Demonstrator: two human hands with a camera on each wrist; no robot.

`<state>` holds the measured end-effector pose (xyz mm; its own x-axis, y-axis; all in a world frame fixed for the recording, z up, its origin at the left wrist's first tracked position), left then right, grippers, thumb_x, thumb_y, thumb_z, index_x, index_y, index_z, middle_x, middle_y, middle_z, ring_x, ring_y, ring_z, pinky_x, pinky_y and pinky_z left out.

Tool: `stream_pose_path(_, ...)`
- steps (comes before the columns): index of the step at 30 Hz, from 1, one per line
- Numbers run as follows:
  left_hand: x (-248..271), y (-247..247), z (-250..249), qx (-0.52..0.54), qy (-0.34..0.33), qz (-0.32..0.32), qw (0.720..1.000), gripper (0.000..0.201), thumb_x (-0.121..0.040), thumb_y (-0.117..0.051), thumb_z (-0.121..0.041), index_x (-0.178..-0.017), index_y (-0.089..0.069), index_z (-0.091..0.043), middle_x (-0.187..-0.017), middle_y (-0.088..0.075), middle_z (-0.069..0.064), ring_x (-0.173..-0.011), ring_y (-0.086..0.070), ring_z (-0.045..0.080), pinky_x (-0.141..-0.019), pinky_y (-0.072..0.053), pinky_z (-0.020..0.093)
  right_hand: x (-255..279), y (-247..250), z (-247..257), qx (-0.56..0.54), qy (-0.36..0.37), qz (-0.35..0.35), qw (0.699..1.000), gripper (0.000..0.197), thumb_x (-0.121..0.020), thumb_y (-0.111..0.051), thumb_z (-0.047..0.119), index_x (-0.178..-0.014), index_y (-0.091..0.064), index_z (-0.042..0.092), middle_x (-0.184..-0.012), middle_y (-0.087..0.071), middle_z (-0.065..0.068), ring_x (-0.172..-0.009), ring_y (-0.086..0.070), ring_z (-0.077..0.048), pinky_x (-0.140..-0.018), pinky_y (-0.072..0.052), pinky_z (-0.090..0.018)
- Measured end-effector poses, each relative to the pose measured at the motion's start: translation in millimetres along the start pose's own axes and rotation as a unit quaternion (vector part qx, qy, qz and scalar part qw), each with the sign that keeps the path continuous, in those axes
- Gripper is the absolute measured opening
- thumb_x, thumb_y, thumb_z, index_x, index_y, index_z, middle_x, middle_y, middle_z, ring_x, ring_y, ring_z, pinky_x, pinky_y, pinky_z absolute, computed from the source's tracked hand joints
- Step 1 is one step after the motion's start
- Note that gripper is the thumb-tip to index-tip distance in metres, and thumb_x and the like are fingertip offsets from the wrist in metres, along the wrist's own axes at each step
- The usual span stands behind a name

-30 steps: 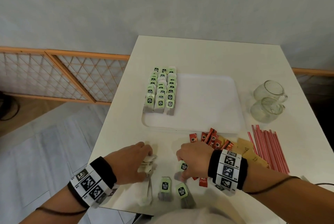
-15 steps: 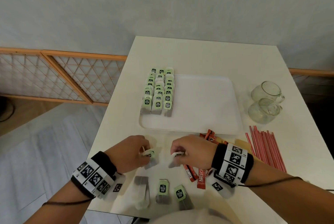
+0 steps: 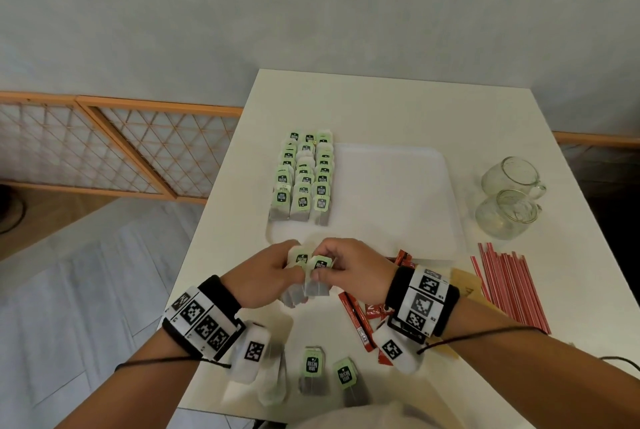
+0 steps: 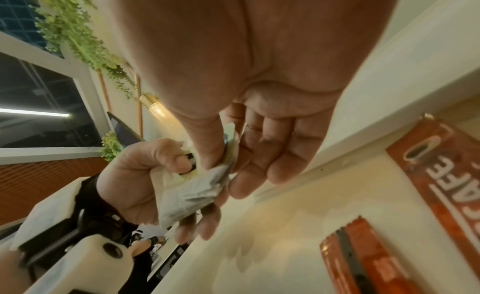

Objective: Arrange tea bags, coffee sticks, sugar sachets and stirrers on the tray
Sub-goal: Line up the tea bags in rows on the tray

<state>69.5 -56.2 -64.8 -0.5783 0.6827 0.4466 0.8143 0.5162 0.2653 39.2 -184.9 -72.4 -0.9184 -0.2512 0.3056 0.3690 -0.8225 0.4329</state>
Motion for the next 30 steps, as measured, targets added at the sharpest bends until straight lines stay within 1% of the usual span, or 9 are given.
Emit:
stream_pose_path(2,-0.7,-4.1,-1.7,0.045,-0.003,0.017,0.999,0.023,-0.089,-0.059,-0.012,-0.112,-0.056,-0.012,-0.095,-0.070,0.020,-0.083,-0.070,0.041,-0.065,-0.059,0.043,-2.5,1.5,-3.8,-0.022,-0.014,-0.013,1.000,0.017,-0.094,-0.071,0.027,-0.109,-0.066,0.024,-0.091,-0.074,0.014,-0.069,-0.067,-0.006,-0.066,-0.058,-0.032)
stream_pose_path(3,-0.3,-4.8,-4.0,0.049,-0.012,0.020,0.999,0.020,-0.094,-0.061,-0.012,-0.113,-0.057,-0.014,-0.098,-0.071,0.020,-0.085,-0.071,0.041,-0.065,-0.059,0.041,-3.3,1.9,-6.5,-0.032,-0.021,-0.020,0.999,0.021,-0.092,-0.072,0.029,-0.112,-0.066,0.025,-0.099,-0.075,0.007,-0.079,-0.072,-0.014,-0.075,-0.061,-0.041)
stream_pose_path(5,-1.0,-4.4,-6.4,0.046,-0.030,0.017,0.998,0.016,-0.097,-0.065,-0.020,-0.111,-0.061,-0.018,-0.097,-0.072,0.017,-0.081,-0.071,0.035,-0.064,-0.059,0.040,-3.9,3.9,-8.7,-0.051,-0.026,-0.034,0.998,0.029,-0.089,-0.073,0.034,-0.116,-0.064,0.026,-0.107,-0.074,0.003,-0.089,-0.073,-0.022,-0.085,-0.060,-0.049)
stream_pose_path(8,-2.9,-0.5,-2.8,0.057,-0.036,-0.004,0.998,0.013,-0.096,-0.067,-0.019,-0.108,-0.063,-0.019,-0.091,-0.072,0.015,-0.077,-0.071,0.030,-0.063,-0.058,0.040,-5.5,7.8,-7.4,-0.060,-0.017,-0.054,0.997,0.040,-0.082,-0.073,0.046,-0.117,-0.062,0.030,-0.108,-0.071,0.000,-0.091,-0.072,-0.024,-0.087,-0.058,-0.049)
stream_pose_path(13,-4.4,8.6,-0.1,0.099,-0.041,-0.052,0.993,0.012,-0.095,-0.067,-0.012,-0.108,-0.065,-0.012,-0.089,-0.071,0.021,-0.076,-0.070,0.031,-0.062,-0.056,0.040,-10.4,13.0,-2.5,-0.089,-0.012,-0.072,0.993,0.020,-0.094,-0.070,0.027,-0.114,-0.065,0.022,-0.092,-0.070,0.000,-0.075,-0.069,-0.016,-0.073,-0.057,-0.035)
stream_pose_path(16,-4.3,19.1,4.9,0.122,-0.040,-0.080,0.988,0.017,-0.093,-0.070,-0.012,-0.110,-0.066,-0.011,-0.090,-0.068,0.026,-0.075,-0.068,0.032,-0.062,-0.055,0.041,-14.1,7.5,-4.8,-0.057,-0.030,-0.034,0.997,0.021,-0.096,-0.067,0.036,-0.094,-0.069,0.015,-0.084,-0.073,-0.010,-0.079,-0.071,-0.028,-0.072,-0.056,-0.044)
stream_pose_path(20,-2.6,31.1,10.9,0.120,-0.035,-0.104,0.987,0.014,-0.094,-0.068,-0.009,-0.107,-0.066,-0.013,-0.085,-0.067,0.028,-0.068,-0.063,0.028,-0.059,-0.055,0.036,-25.7,4.3,-11.0,-0.018,-0.050,-0.020,0.998,0.035,-0.096,-0.066,0.038,-0.085,-0.067,0.005,-0.079,-0.071,-0.017,-0.064,-0.064,-0.010,-0.067,-0.051,-0.032)
stream_pose_path(26,2.2,60.6,34.6,0.078,0.027,-0.190,0.978,0.011,-0.093,-0.067,-0.007,-0.101,-0.064,0.000,-0.081,-0.073,0.019,-0.063,-0.069,0.024,-0.060,-0.058,0.039,-58.9,14.4,-7.1,0.036,-0.073,-0.030,0.996,0.036,-0.097,-0.064,0.033,-0.085,-0.068,0.000,-0.073,-0.067,-0.010,-0.063,-0.058,-0.014,-0.062,-0.047,-0.029)
stream_pose_path(30,4.7,81.5,47.0,0.010,0.053,-0.249,0.967,0.009,-0.094,-0.066,-0.017,-0.091,-0.071,-0.009,-0.079,-0.076,0.006,-0.071,-0.072,0.029,-0.065,-0.060,0.044,-87.0,20.0,3.1,0.066,-0.067,-0.064,0.993,0.038,-0.097,-0.062,0.028,-0.082,-0.067,-0.006,-0.067,-0.058,-0.010,-0.063,-0.056,-0.021,-0.064,-0.050,-0.032)
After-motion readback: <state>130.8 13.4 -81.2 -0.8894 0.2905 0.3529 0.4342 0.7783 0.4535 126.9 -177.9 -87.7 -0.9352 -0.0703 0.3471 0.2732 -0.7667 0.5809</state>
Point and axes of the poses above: each hand's wrist, its own x-axis away from the middle knuckle, its own y-axis out of the back of the hand, z = x × y, the point moved 8 cm from there along -x, towards the middle knuckle
